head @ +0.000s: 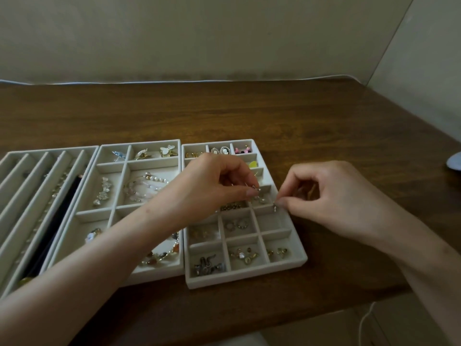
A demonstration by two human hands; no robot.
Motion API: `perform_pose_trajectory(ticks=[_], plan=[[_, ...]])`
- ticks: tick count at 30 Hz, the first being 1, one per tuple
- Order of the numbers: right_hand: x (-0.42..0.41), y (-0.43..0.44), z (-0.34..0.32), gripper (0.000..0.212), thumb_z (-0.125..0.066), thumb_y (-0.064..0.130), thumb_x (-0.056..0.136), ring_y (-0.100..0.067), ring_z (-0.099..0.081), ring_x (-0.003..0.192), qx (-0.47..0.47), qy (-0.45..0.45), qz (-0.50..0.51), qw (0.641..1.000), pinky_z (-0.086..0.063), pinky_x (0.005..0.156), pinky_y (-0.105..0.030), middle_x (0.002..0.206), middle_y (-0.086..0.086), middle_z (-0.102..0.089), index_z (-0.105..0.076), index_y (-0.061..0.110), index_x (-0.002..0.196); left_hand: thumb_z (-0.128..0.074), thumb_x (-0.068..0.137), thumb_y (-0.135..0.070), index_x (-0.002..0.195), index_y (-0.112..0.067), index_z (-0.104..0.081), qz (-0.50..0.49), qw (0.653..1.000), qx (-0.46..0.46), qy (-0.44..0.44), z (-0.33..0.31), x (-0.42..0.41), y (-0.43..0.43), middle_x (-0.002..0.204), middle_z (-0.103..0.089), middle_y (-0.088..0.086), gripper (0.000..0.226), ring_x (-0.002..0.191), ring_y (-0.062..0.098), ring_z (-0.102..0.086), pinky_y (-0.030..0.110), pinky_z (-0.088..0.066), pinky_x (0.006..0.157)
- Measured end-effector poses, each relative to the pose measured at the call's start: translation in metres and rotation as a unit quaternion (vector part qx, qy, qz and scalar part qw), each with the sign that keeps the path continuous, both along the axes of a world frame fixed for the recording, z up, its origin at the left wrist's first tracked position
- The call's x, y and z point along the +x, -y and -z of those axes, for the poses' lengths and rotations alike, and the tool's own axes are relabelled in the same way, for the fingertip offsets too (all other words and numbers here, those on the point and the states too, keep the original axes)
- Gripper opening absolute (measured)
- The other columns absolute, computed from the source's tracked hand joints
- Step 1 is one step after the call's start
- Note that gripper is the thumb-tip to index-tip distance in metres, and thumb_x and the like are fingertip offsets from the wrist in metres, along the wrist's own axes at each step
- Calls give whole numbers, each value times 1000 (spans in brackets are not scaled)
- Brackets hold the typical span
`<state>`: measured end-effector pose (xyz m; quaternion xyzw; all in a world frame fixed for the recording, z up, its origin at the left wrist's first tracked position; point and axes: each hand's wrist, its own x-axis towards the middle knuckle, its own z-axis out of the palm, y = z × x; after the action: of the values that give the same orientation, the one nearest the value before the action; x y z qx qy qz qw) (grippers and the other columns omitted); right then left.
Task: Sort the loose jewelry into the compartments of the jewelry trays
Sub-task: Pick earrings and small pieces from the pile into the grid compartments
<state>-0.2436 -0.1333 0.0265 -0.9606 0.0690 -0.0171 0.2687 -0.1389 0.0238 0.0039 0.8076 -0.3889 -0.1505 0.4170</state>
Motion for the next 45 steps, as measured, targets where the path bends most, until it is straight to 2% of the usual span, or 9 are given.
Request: perform_pose_trajectory(ticks=[4,9,14,19,25,33,38,41,45], plan=[[0,9,0,11,-69,21,79,5,-60,74,63,34,11,997,-47,62,-17,78,11,-64,-62,28,76,-68,78,-22,76,-31,-66,26,1000,16,3,0,-5,2,74,-65,-11,9,68,-5,-58,7,-42,59],[1,15,2,12,-67,7,80,-10,-70,71,147,36,10,989,-59,65,-33,80,-3,-69,-60,15,77,-68,80,-24,82,-28,-67,55,994,59,75,-3,-18,9,79,-65,-14,4,74,-5,-58,11,-46,65],[-1,21,2,10,-66,4,80,-11,-70,69,171,28,10,985,-57,62,-29,80,-6,-69,-60,11,77,-63,84,-28,89,-30,-67,76,967,152,190,-1,-25,20,89,-59,-13,7,85,0,-46,18,-45,77],[-3,24,3,7,-67,5,79,-8,-69,73,167,30,11,985,-57,64,-27,81,-4,-70,-62,11,80,-58,87,-29,92,-28,-67,55,955,194,217,-8,-27,26,92,-54,-11,10,93,6,-49,20,-45,77],[-4,26,5,18,-68,10,78,-1,-62,78,139,49,-7,989,-50,67,-23,83,12,-67,-65,28,80,-59,87,-30,92,-27,-64,43,937,235,254,-14,-30,30,103,-56,-6,8,102,16,-52,32,-47,87],[-3,25,7,28,-68,-2,77,-3,-64,84,169,63,-27,983,-51,73,-16,88,13,-66,-72,26,81,-62,84,-32,85,-30,-56,43,956,198,214,-12,-26,26,88,-56,-14,6,86,6,-53,28,-50,79],[-3,22,7,21,-70,7,74,2,-61,90,158,58,-28,985,-48,79,-21,89,17,-65,-72,28,72,-63,83,-34,84,-26,-62,-4,977,136,164,-16,-9,13,72,-55,-14,8,61,-6,-49,7,-38,55],[-2,20,8,25,-68,3,76,1,-62,89,149,73,-47,985,-50,77,-17,90,17,-65,-72,27,78,-63,83,-30,79,-23,-63,-38,986,79,144,-16,2,6,66,-53,-15,7,60,-13,-47,4,-37,57],[-3,15,10,25,-73,2,71,0,-64,87,138,103,-60,983,-51,76,-14,93,17,-64,-70,26,79,-63,83,-28,77,-23,-64,-84,988,3,128,-11,8,-1,66,-56,-13,8,61,-4,-50,8,-41,57]])
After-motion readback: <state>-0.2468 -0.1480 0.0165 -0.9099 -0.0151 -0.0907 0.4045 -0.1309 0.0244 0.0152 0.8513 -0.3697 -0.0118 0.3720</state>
